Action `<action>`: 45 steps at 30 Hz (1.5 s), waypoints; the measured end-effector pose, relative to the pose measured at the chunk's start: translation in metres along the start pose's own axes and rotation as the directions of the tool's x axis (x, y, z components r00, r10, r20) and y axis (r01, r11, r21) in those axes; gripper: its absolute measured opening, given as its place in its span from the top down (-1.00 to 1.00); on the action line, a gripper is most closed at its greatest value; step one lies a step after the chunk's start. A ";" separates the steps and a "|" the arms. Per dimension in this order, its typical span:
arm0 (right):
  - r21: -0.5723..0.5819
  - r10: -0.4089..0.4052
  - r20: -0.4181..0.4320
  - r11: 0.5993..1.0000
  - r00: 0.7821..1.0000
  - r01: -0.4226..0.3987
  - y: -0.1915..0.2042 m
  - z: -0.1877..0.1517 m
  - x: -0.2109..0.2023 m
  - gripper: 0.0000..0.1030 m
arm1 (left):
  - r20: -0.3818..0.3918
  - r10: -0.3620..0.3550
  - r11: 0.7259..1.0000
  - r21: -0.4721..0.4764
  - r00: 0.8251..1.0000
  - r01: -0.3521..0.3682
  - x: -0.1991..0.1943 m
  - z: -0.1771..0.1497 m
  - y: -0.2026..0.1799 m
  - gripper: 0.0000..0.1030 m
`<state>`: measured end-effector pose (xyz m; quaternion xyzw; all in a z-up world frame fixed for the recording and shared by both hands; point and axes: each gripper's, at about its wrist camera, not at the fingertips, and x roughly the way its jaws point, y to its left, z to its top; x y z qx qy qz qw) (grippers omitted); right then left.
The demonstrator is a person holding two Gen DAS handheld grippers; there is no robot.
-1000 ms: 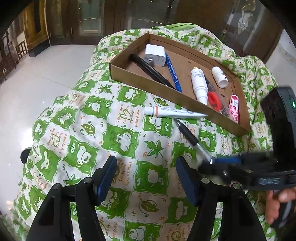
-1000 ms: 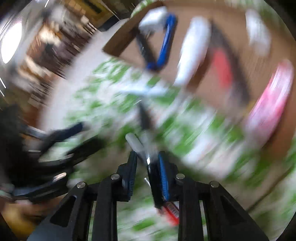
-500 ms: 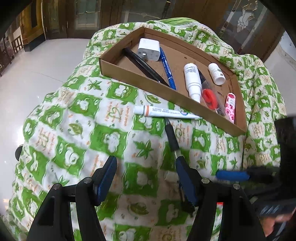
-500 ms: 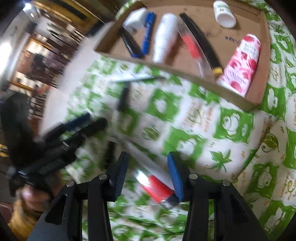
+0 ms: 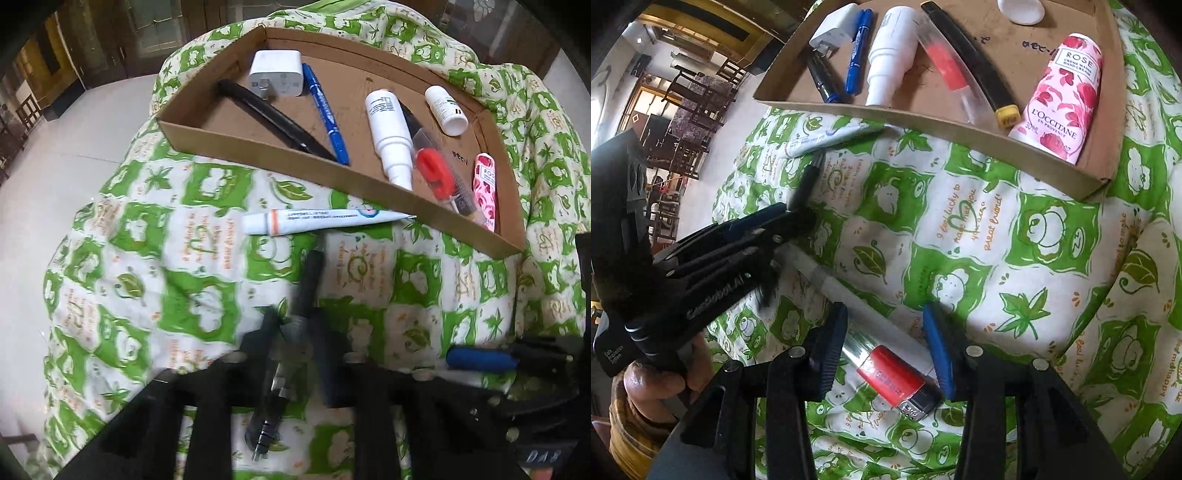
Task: Organize rigid objects
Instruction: 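Take the black pen with the left tool while the right moves to the red lighter, then grasp the white silver-capped marker with the right tool while the left holds the pen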
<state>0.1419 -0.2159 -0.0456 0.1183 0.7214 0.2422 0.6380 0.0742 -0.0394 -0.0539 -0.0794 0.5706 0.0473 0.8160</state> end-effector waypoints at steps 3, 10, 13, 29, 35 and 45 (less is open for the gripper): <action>-0.017 -0.002 0.013 1.000 1.000 0.002 0.005 0.004 0.001 0.19 | -0.005 -0.006 1.000 0.007 1.000 0.006 -0.009 -0.006 0.011 0.79; -0.146 -0.003 0.032 0.989 0.999 0.008 0.036 0.003 0.006 0.19 | 0.004 -0.025 1.000 -0.007 1.000 0.025 -0.015 -0.038 0.040 0.79; -0.230 -0.121 0.045 0.965 0.992 0.128 0.052 0.000 0.017 0.19 | 0.014 -0.037 0.999 -0.020 0.999 0.037 -0.018 -0.041 0.038 0.64; -0.002 -0.125 0.113 0.992 0.986 0.126 -0.001 0.011 -0.006 0.70 | 0.063 -0.011 1.000 -0.001 0.998 0.011 -0.024 -0.043 0.030 0.54; -0.037 -0.156 0.112 0.986 0.981 0.161 0.007 0.007 -0.006 0.70 | 0.041 0.011 1.000 -0.012 0.999 -0.011 -0.018 -0.044 0.035 0.71; -0.073 -0.189 0.140 0.977 0.972 0.201 0.028 0.005 0.001 0.73 | 0.056 0.023 1.000 0.003 0.998 -0.023 -0.019 -0.045 0.032 0.80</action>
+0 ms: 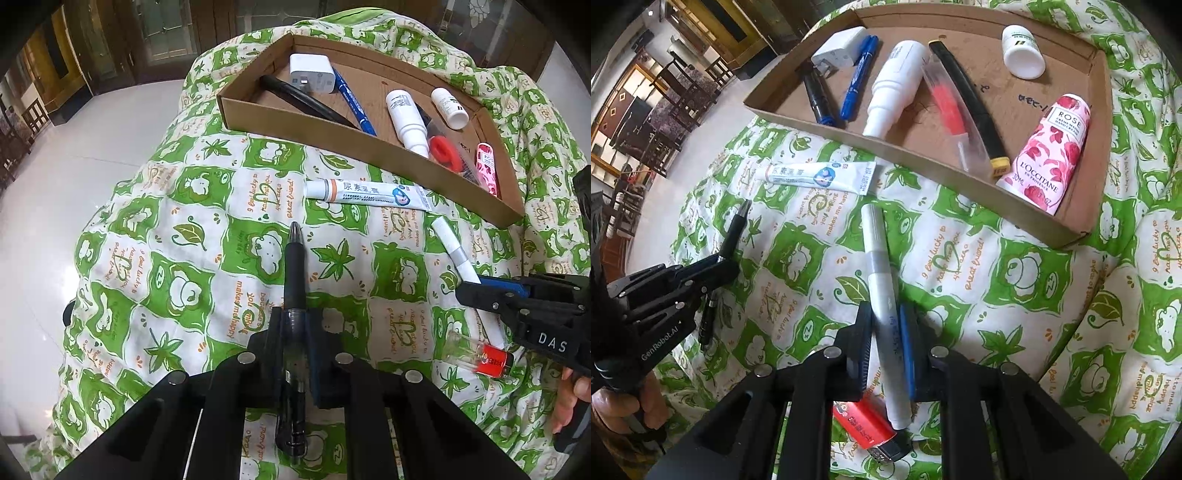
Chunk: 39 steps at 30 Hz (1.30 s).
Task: Organize rigid objects
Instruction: 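Grasp the white silver-capped marker with the right tool while the left holds the pen, then carry the black pen and white marker over the tray with both tools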
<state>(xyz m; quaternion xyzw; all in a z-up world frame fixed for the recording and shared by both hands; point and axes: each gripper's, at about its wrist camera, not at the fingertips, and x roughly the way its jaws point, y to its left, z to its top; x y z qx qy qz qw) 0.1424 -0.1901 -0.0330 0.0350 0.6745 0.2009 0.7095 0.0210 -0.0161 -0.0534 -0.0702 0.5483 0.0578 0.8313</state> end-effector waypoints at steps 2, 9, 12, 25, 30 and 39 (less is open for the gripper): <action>0.007 0.006 0.015 1.000 1.000 -0.006 -0.001 0.000 -0.004 0.74 | 0.000 -0.002 1.000 -0.001 1.000 0.002 -0.001 -0.001 -0.001 0.80; -0.008 -0.011 -0.013 1.000 1.000 0.011 0.002 0.002 0.006 0.74 | -0.010 -0.005 1.000 -0.007 1.000 0.005 0.002 0.000 0.001 0.80; -0.013 -0.014 -0.012 1.000 1.000 0.014 0.006 0.003 0.009 0.74 | -0.001 -0.009 1.000 -0.006 1.000 0.009 0.000 0.001 0.000 0.80; 0.010 0.062 0.007 0.998 0.998 -0.062 0.006 0.007 0.007 0.76 | -0.015 -0.057 0.998 -0.014 0.998 0.057 0.004 0.002 -0.001 0.80; 0.007 0.074 0.023 0.997 0.997 -0.075 0.009 0.008 0.005 0.76 | 0.008 -0.064 0.998 -0.016 0.998 0.065 0.000 0.001 0.000 0.80; 0.048 0.204 0.103 0.977 0.973 -0.210 0.003 0.013 -0.017 0.76 | 0.090 -0.148 0.987 -0.050 0.985 0.153 -0.021 0.009 0.007 0.80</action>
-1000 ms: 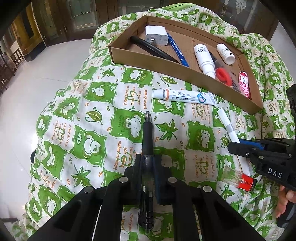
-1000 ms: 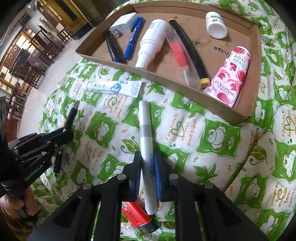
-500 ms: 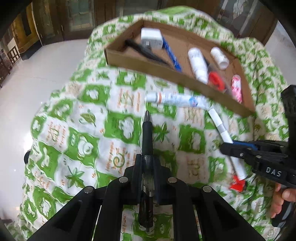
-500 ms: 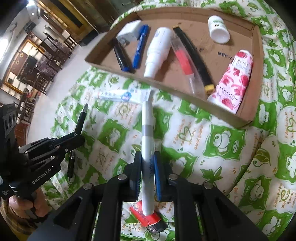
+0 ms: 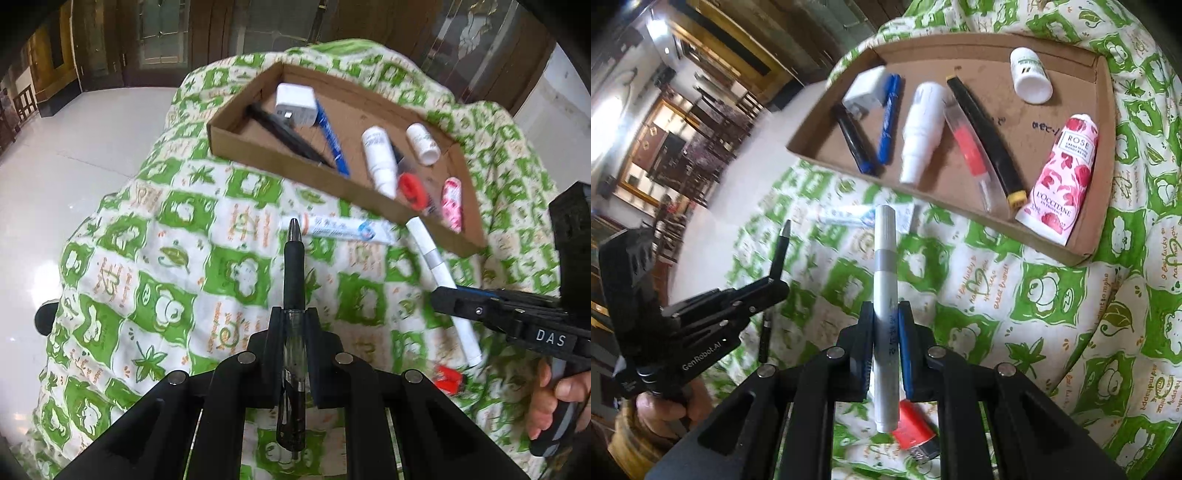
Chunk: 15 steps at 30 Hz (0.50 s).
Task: Organize rigid objects
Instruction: 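Carry the black pen and white marker over the tray with both tools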
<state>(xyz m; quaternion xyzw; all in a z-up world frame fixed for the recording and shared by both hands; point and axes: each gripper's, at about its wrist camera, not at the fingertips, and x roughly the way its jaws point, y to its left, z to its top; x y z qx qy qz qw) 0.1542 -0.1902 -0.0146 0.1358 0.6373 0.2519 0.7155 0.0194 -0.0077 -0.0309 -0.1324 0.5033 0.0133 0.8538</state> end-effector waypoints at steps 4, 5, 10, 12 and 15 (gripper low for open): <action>0.024 0.047 0.042 0.999 0.998 -0.048 -0.003 0.006 -0.014 0.76 | 0.015 -0.026 1.000 -0.003 1.000 0.026 -0.007 0.007 -0.003 0.80; 0.032 0.054 0.057 0.998 0.997 -0.056 -0.005 0.008 -0.020 0.76 | 0.018 -0.034 0.999 -0.002 0.999 0.034 -0.009 0.007 -0.004 0.80; 0.097 0.017 0.115 0.995 0.993 -0.029 -0.028 0.018 -0.040 0.76 | 0.020 -0.058 0.998 0.003 0.998 0.057 -0.011 0.020 -0.012 0.80; 0.132 0.000 0.124 0.991 0.992 -0.017 -0.039 0.023 -0.045 0.76 | 0.021 -0.062 0.998 0.008 0.998 0.062 -0.011 0.028 -0.016 0.80; 0.161 -0.001 0.132 0.987 0.991 -0.021 -0.050 0.031 -0.047 0.76 | 0.023 -0.071 0.997 0.015 0.997 0.071 -0.011 0.042 -0.021 0.81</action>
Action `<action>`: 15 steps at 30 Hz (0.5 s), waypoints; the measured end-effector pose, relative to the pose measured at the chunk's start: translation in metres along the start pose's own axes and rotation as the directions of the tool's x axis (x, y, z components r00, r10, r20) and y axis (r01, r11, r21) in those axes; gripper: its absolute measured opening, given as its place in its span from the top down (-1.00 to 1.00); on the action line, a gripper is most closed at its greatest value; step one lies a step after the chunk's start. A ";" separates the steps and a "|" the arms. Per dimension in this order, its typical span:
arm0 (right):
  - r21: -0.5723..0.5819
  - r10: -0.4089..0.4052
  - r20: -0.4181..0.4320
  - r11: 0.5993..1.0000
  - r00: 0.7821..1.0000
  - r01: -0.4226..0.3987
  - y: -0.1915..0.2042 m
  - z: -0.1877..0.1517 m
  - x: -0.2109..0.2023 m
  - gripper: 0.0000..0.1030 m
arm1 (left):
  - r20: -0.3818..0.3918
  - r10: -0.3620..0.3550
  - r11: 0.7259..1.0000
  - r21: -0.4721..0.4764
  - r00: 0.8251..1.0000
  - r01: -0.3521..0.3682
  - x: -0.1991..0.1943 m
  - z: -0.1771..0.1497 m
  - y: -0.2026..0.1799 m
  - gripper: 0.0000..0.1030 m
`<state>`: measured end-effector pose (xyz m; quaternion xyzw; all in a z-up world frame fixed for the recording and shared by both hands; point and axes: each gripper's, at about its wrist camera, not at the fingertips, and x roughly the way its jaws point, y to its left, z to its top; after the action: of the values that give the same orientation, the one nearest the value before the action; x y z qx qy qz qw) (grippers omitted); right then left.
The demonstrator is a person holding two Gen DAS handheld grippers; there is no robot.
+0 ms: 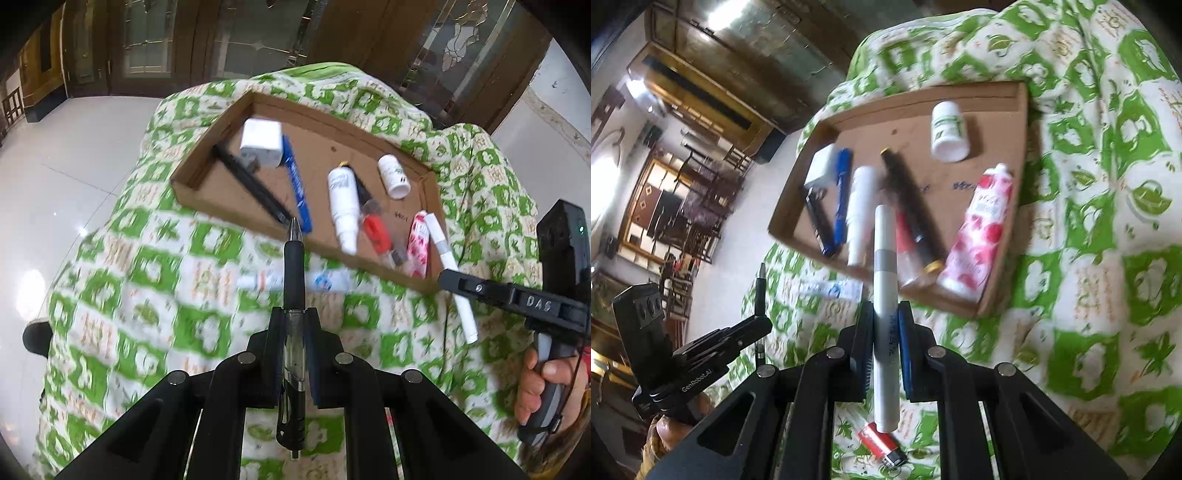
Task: Organize rigid objects
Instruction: 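Carry the black pen and white marker over the tray with both tools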
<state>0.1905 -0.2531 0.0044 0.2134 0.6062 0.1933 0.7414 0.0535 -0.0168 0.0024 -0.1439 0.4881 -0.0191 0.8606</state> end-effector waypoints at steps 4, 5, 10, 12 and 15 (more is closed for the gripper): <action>0.003 -0.014 0.009 1.000 1.000 0.014 -0.003 0.016 0.003 0.76 | 0.001 -0.009 1.000 0.023 1.000 0.008 0.005 0.027 -0.009 0.80; 0.004 -0.019 0.009 1.000 1.000 0.019 -0.004 0.021 0.005 0.76 | 0.000 -0.008 1.000 0.025 1.000 0.008 0.007 0.034 -0.011 0.80; 0.003 -0.037 0.006 0.999 0.999 0.037 -0.008 0.039 0.015 0.76 | -0.009 0.011 0.999 0.032 1.000 -0.011 0.025 0.066 -0.016 0.80; -0.005 -0.044 0.002 0.999 0.999 0.044 -0.007 0.046 0.021 0.76 | -0.016 0.013 1.000 0.023 1.000 -0.013 0.034 0.077 -0.017 0.80; -0.024 -0.055 -0.004 0.998 0.998 0.055 -0.005 0.053 0.028 0.76 | -0.027 0.007 1.000 0.007 1.000 -0.007 0.047 0.092 -0.017 0.80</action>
<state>0.2484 -0.2468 -0.0117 0.1872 0.6113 0.1808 0.7473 0.1579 -0.0206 0.0117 -0.1389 0.4999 -0.0199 0.8547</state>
